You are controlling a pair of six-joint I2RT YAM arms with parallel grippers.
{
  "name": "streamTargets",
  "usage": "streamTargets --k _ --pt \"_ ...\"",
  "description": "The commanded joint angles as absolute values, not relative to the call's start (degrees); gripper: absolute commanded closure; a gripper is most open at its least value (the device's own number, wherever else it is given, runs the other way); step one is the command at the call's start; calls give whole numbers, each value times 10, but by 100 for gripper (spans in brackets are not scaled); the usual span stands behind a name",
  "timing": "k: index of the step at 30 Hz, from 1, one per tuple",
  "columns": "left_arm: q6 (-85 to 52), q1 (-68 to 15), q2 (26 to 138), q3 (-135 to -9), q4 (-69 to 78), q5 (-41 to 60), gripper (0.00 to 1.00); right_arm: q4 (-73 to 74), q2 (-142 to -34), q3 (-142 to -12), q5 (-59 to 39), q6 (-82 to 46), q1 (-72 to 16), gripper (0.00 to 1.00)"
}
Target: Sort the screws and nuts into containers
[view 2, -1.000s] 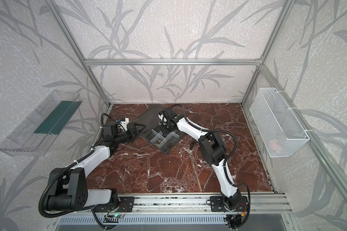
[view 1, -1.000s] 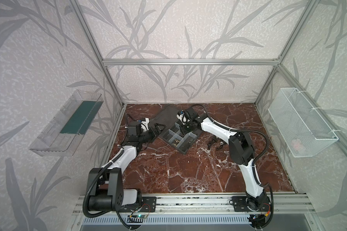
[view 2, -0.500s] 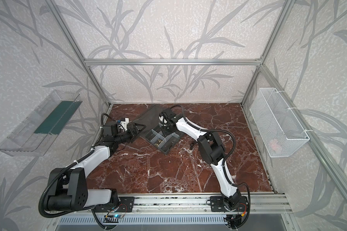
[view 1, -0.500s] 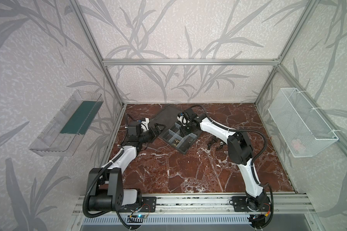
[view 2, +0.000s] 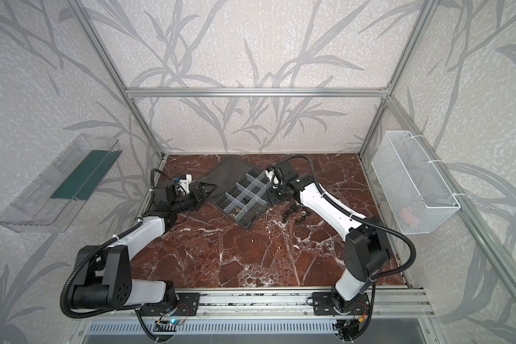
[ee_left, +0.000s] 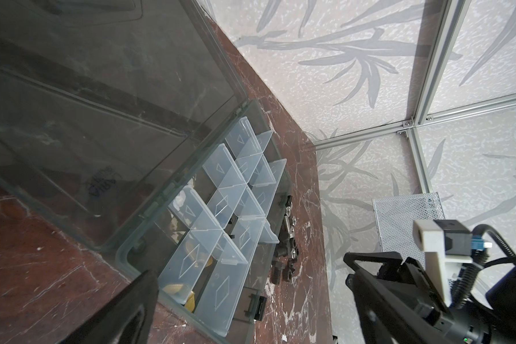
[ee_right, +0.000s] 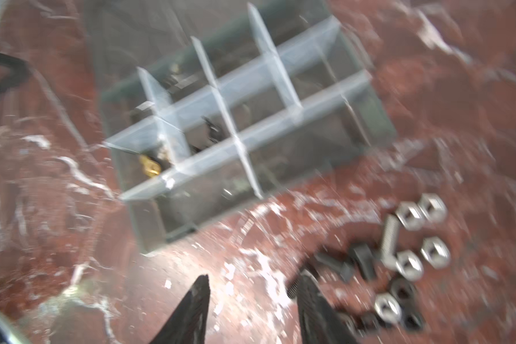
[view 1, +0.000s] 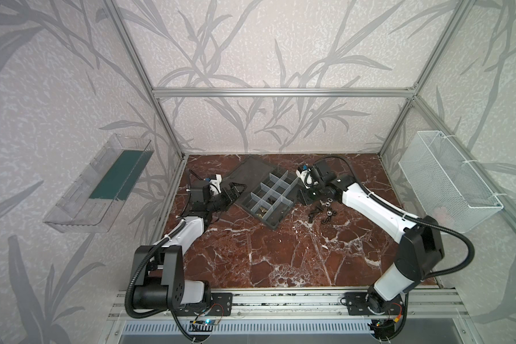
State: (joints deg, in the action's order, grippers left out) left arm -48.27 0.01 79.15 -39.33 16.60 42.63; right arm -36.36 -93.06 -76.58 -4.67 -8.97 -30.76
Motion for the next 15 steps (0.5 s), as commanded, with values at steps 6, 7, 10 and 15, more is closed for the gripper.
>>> streamTargets --k 6,7,10,15 --pt "-497 -2 811 -408 189 441 1 -417 -896 -662 19 -189 -235 50" --pt "-497 -2 811 -408 189 441 0 -419 -900 -658 17 -196 -226 50" --pt "-499 -2 811 -407 189 440 0 -428 -926 -658 15 -209 -204 50" --pt "-502 -3 809 -405 189 438 1 -429 -975 -673 17 -236 -198 50"
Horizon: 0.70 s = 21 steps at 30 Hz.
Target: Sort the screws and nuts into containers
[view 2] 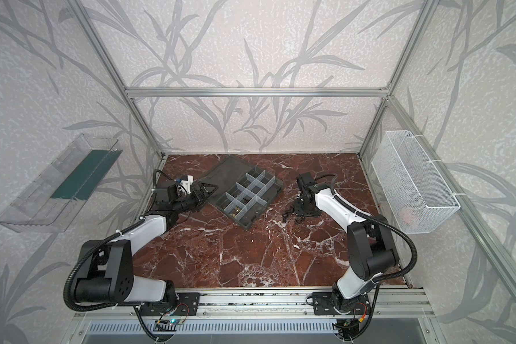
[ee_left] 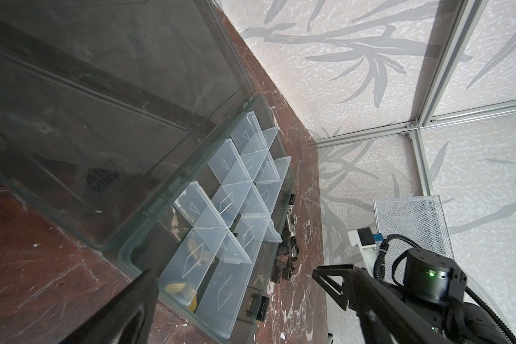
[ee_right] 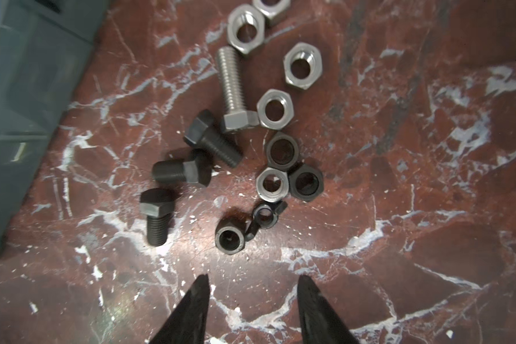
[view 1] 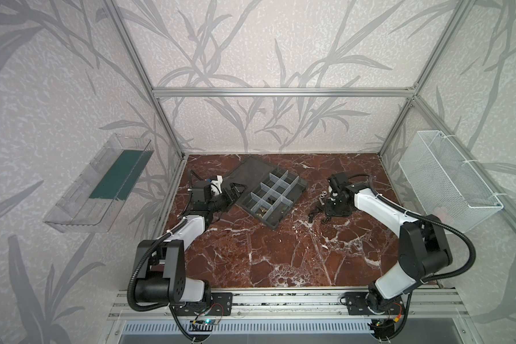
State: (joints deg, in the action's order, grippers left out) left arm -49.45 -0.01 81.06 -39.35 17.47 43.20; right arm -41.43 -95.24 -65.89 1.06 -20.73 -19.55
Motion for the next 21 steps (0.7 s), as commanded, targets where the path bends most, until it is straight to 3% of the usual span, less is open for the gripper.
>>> streamTargets --k 1,21 --pt "-502 -2 809 -405 188 438 1 -428 -994 -676 16 -241 -197 51" --pt "-498 -3 814 -403 188 440 0 -378 -1042 -670 -7 -287 -184 51"
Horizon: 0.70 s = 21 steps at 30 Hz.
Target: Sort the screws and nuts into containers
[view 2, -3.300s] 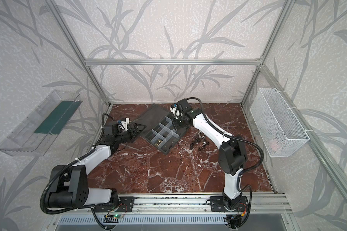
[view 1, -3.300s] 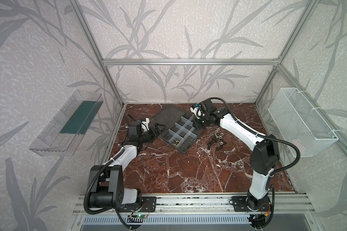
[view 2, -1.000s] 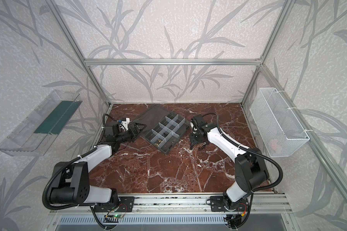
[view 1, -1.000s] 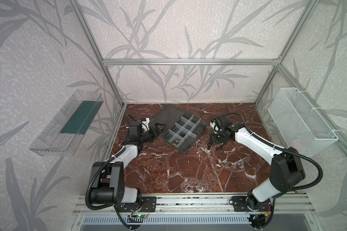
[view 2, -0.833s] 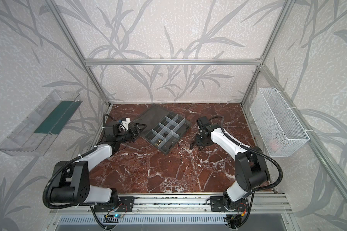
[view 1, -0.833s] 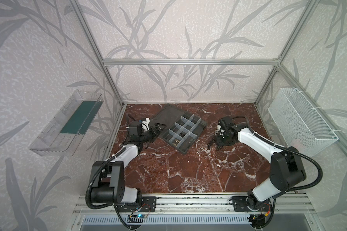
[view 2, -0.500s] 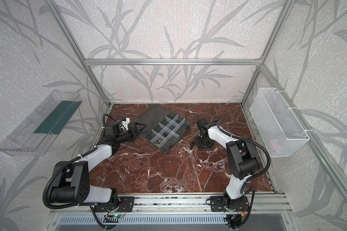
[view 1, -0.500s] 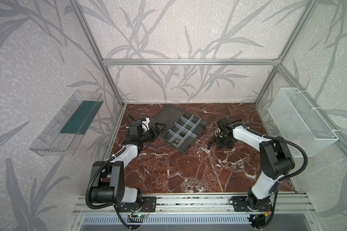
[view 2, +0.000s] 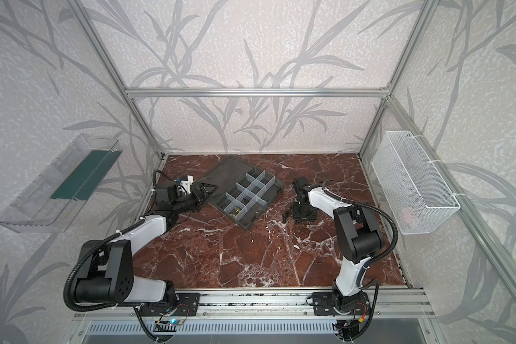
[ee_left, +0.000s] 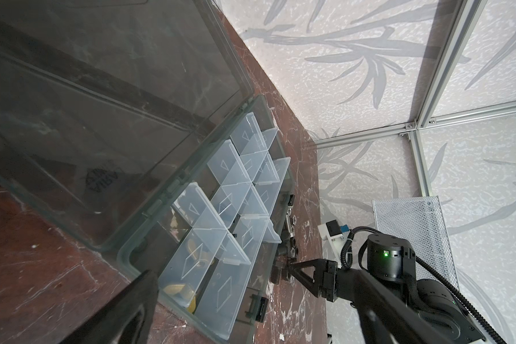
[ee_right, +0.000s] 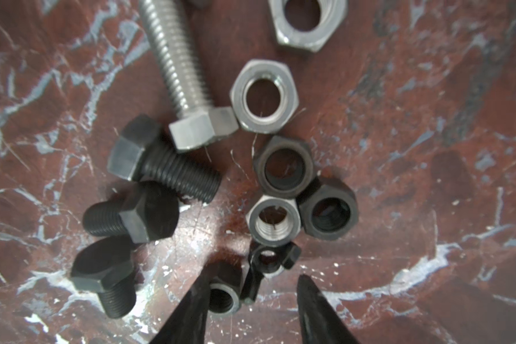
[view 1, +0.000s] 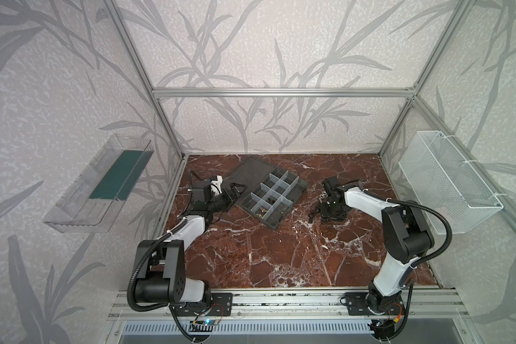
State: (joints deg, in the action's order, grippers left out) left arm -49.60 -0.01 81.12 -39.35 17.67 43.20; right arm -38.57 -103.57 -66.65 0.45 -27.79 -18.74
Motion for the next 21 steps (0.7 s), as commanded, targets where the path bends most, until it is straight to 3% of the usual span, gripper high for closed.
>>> streamTargets --k 1,14,21 --pt "-498 -2 815 -403 187 440 0 -378 -1041 -670 -10 -287 -183 51" --pt "-499 -3 819 -401 192 440 1 -345 -1032 -637 -40 -315 -150 51" --pt "-500 -2 819 -400 193 440 1 -342 -1052 -636 -54 -309 -152 58"
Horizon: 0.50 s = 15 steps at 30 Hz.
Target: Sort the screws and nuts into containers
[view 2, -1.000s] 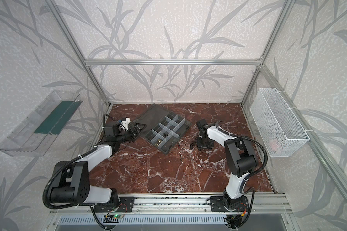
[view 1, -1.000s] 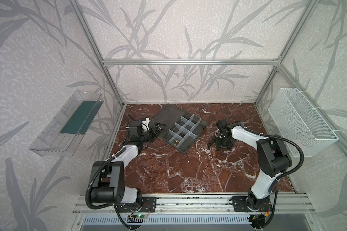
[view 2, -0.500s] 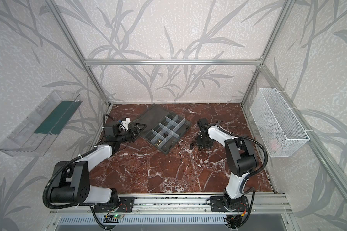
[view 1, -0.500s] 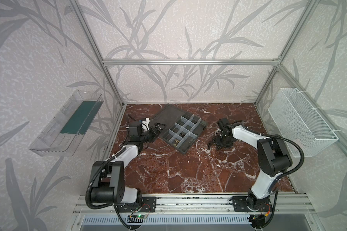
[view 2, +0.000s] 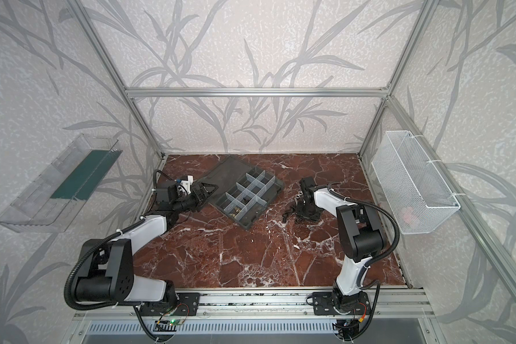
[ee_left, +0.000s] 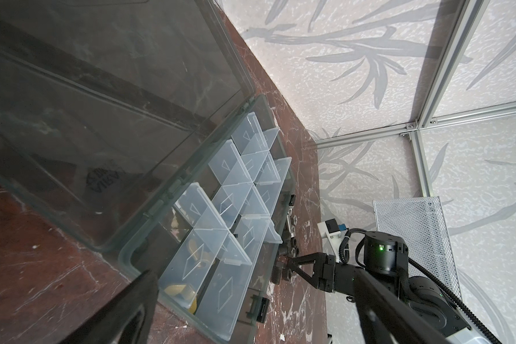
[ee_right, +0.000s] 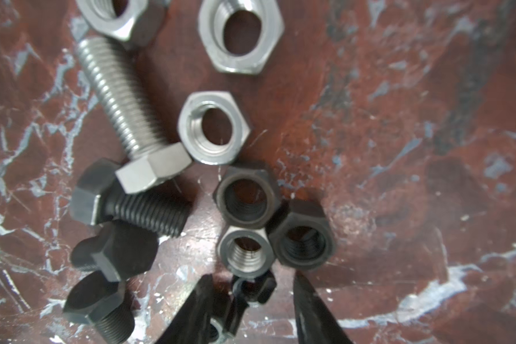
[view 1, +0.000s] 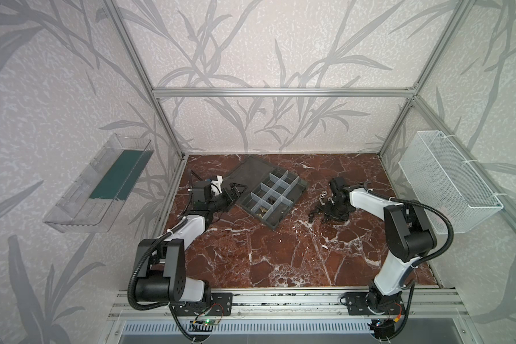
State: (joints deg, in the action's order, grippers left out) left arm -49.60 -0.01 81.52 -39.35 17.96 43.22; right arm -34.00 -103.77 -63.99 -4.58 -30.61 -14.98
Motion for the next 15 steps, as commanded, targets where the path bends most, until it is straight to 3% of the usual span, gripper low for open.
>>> streamTargets --k 1,15 --pt "-500 -2 819 -399 193 440 0 -343 -1056 -638 -52 -307 -154 58" --pt "-502 -3 822 -398 198 440 1 -365 -1081 -654 -24 -280 -168 81"
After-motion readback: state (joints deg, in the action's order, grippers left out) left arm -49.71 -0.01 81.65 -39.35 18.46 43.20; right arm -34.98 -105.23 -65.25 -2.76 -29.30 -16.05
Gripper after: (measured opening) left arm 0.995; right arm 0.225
